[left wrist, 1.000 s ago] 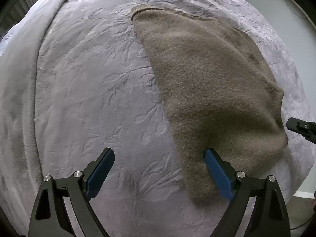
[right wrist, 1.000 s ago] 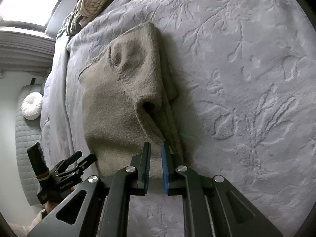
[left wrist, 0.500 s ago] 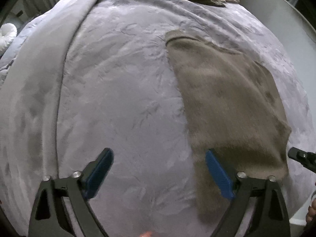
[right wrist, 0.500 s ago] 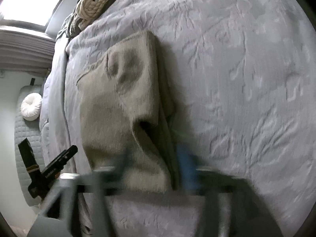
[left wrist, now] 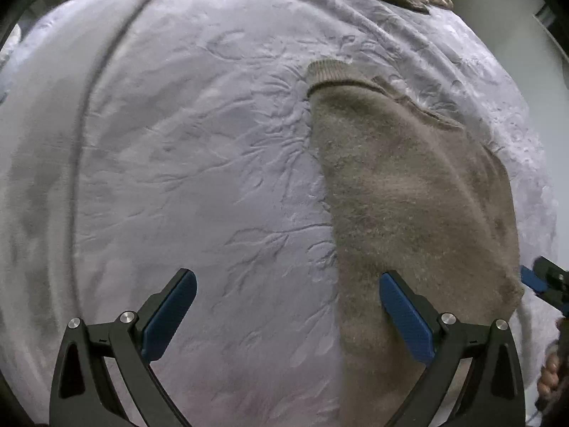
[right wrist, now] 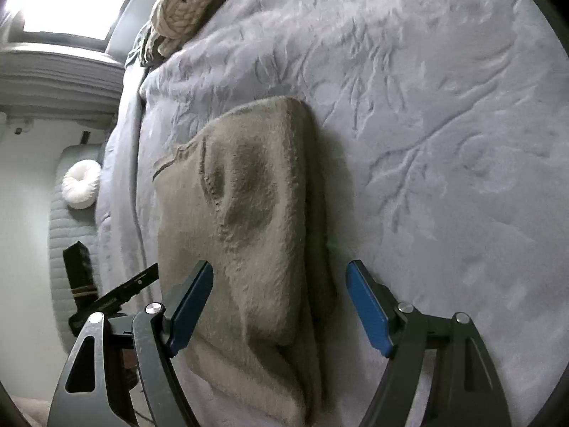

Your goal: Fold small clothes

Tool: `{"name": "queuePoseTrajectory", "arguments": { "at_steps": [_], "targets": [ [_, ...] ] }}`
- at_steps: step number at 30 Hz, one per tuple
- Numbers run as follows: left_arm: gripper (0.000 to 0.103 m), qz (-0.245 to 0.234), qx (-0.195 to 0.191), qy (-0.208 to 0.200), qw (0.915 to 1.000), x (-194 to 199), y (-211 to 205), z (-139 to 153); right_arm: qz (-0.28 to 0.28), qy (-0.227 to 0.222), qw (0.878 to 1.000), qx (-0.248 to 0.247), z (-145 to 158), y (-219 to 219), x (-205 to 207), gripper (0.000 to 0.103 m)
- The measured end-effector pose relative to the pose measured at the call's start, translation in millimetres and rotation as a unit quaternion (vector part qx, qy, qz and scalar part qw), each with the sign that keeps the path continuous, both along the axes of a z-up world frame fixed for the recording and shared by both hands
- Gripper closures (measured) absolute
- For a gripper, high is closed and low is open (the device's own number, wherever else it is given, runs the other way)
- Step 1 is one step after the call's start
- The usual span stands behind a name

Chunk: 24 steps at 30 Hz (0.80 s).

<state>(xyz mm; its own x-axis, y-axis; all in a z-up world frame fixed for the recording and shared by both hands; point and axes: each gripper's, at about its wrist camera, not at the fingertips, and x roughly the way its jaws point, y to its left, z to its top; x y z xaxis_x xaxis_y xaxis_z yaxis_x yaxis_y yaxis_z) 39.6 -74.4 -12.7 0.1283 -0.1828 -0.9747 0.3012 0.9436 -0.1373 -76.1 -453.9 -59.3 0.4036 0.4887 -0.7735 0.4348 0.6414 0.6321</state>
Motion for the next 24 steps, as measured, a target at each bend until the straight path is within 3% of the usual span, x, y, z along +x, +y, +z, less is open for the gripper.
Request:
{"name": "queuePoseTrajectory", "arguments": {
  "at_steps": [8, 12, 17, 24],
  "targets": [
    [0.000, 0.018, -0.094, 0.049, 0.9943, 18.6, 14.2, -21.4, 0.041, -0.019, 0.996, 0.077, -26.8, -4.3, 27.6, 0.023],
    [0.000, 0.016, -0.131, 0.055, 0.9898, 23.2, 12.3, -24.4, 0.084, -0.017, 0.994, 0.073, -29.8, 12.6, 49.9, 0.020],
    [0.000, 0.022, -0.208, 0.064, 0.9758, 23.9, 10.8, -14.4, 0.104, -0.032, 0.989, 0.096, -28.0, 27.7, 64.6, 0.019],
    [0.000, -0.056, -0.185, 0.099, 0.9761, 21.0, -49.0, -40.9, 0.105, -0.041, 0.985, 0.130, -40.9, 28.7, 69.8, 0.019]
  ]
}}
